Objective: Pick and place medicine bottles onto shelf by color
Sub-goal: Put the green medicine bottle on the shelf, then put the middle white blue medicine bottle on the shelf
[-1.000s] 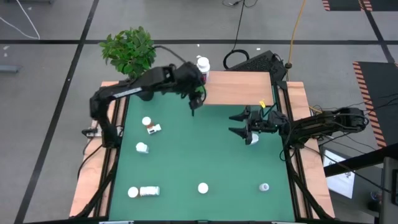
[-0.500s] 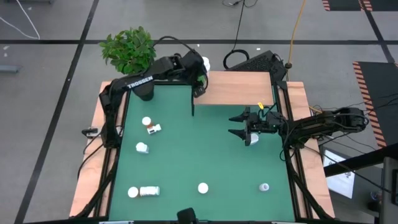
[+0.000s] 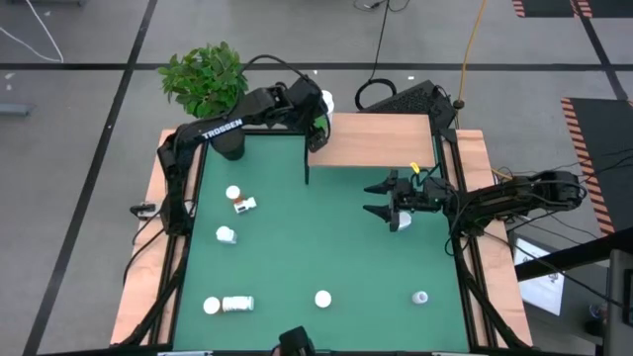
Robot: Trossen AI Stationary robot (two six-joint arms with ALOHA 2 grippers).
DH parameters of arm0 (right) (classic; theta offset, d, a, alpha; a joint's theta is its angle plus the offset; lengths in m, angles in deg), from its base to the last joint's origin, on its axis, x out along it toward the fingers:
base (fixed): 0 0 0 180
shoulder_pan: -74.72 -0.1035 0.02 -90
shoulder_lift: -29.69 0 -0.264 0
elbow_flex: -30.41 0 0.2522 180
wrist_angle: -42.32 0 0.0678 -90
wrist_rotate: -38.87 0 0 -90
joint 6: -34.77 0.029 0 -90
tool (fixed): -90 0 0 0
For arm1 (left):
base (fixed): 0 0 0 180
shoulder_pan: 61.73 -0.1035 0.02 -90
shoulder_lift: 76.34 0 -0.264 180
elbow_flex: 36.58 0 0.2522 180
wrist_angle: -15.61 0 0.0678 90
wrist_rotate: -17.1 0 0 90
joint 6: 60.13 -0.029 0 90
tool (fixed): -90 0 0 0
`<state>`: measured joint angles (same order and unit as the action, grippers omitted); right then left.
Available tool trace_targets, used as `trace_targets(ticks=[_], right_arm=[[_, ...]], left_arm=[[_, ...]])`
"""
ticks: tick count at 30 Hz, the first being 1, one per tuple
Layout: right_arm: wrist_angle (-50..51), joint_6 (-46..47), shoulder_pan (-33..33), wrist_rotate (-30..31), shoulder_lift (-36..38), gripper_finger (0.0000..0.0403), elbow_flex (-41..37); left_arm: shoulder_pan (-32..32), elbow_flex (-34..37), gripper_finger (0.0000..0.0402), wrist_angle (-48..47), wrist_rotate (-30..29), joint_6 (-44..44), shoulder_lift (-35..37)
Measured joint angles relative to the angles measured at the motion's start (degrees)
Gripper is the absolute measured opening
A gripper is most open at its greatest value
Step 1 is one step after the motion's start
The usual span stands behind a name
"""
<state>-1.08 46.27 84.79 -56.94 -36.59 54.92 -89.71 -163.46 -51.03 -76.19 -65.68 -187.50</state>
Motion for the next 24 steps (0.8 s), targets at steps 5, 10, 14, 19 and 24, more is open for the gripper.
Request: trace_targets(ticks=[5, 10, 14, 19, 24], right_arm=[[0.0, 0.0, 0.0, 0.0, 0.0, 0.0274, 0.0], [-0.8, 0.0, 0.0, 0.0, 0.0, 0.0274, 0.0], [-2.1, 1.0, 0.0, -0.2, 0.0, 0.0274, 0.0], [-1.0, 1.5, -0.5, -3.1, 0.0, 0.0274, 0.0], [-1.3, 0.4, -1.8, -3.3, 0.0, 0.0274, 0.0]], left_arm=[[0.3, 0.0, 0.0333, 0.1, -1.1, 0.2, 0.0], [2.4, 0.0, 0.0341, -5.0, -6.7, 2.1, 3.4], [6.6, 0.4, 0.033, -11.2, -11.9, 4.7, 8.1], [14.8, 11.2, 0.0302, -11.2, -18.8, 10.2, 17.5], [25.2, 29.5, 0.0274, -9.6, -22.3, 20.9, 29.2]])
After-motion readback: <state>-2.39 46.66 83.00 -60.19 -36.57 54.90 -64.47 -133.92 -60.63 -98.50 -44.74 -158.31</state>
